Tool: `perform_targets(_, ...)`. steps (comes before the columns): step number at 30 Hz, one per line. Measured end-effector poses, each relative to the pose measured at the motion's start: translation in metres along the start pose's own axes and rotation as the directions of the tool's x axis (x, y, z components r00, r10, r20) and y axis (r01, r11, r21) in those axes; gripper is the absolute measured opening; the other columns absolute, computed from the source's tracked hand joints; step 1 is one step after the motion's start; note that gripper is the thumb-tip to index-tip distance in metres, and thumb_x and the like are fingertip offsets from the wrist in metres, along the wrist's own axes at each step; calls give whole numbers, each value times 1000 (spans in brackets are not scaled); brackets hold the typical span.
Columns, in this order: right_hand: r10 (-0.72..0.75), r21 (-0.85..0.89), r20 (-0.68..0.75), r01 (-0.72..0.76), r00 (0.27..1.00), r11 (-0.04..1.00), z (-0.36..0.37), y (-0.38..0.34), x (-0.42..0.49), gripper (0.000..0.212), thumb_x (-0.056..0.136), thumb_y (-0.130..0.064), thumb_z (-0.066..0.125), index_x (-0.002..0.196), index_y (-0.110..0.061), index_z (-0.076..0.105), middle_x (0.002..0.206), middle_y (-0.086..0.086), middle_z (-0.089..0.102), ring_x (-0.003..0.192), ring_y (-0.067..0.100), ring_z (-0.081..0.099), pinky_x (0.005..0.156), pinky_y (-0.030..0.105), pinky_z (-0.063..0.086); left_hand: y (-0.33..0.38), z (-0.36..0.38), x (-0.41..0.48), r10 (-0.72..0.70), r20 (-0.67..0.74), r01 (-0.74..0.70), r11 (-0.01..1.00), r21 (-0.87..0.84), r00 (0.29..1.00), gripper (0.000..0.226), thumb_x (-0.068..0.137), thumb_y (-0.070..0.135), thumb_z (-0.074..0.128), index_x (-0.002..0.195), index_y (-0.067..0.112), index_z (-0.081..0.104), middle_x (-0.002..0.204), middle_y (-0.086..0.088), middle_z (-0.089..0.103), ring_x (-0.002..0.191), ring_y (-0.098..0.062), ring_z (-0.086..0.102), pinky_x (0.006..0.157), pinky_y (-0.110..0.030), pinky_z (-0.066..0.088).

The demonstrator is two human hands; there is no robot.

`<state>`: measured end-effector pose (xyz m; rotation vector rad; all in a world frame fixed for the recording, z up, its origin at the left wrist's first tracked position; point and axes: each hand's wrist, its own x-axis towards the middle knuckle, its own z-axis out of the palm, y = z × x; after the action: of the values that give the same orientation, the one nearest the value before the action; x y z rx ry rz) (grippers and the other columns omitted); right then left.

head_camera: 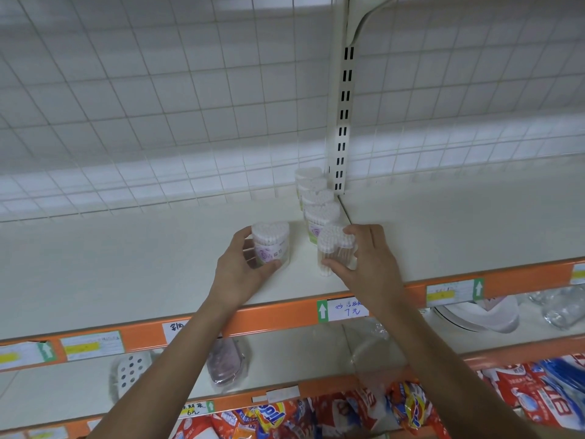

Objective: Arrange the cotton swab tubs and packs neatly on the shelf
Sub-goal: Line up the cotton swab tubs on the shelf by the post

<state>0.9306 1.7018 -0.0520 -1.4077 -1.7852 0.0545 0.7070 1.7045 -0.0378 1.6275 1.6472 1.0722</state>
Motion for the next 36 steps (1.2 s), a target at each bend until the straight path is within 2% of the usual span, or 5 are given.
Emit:
perform_targets(16,-29,-58,-26,27,999,998,-3,-3,-1,66,65,-51,76,114,-12,53,117,10,48,82,25,60,58,31,55,-1,1,0,1,-17,-1,1000,-10,1000,71,72,25,81,132,27,42,107,13,56,84,5,56,73,-7,39)
perform_targets(19,-83,-96,-131,71,988,993,-9,-7,1,63,71,-60,63,107,-9,58,115,11,51,94,24,57,68,29,52,0,2,0,9,-29,-10,1000,-10,1000,71,72,26,80,132,26,43,106,13,56,84,3,57,70,-4,39)
perform_targets(23,-218,-115,-230,196,948,974,-13,-17,16,39,83,-41,58,101,-6,60,110,14,55,100,25,50,85,30,43,5,3,4,36,-51,-36,999,3,998,61,72,28,80,124,24,50,111,8,59,88,-5,58,71,-8,41)
perform_targets(30,-302,57,127,297,945,953,-6,-53,58,28,86,-17,60,113,-11,63,116,4,59,109,22,54,90,20,34,10,4,12,82,-91,-88,994,-62,993,51,70,26,82,112,26,54,113,5,60,89,0,60,73,-8,48)
perform_targets(36,-336,83,455,336,825,938,15,-61,110,42,89,-18,60,131,-20,52,134,-4,53,125,15,43,106,25,29,8,-6,37,125,-114,-126,992,-5,986,46,70,26,82,106,29,53,107,5,62,84,0,58,67,-6,46)
